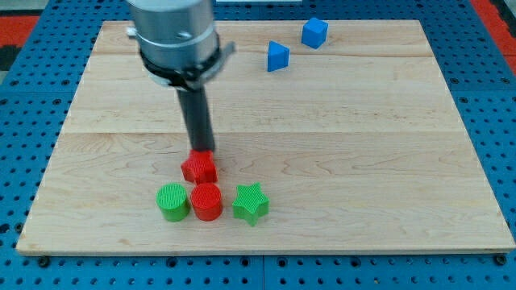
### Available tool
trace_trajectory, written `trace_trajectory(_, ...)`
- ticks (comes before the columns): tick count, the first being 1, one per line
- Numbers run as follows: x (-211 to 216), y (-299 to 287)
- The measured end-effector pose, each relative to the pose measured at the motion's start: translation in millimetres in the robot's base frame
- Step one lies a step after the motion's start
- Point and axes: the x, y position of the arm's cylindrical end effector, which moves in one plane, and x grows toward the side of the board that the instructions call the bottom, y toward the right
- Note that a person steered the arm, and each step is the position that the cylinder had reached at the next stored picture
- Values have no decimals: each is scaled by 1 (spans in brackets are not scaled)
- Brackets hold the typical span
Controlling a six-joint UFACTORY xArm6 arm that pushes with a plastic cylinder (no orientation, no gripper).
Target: Slide the blue cube to the center
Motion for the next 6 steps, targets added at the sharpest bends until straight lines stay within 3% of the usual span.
trace_trajectory(1, 13, 19)
trace_trajectory(2, -48, 88)
trace_trajectory(3, -115, 203)
trace_trajectory(5, -238, 225)
trace_trajectory(6, -273, 179)
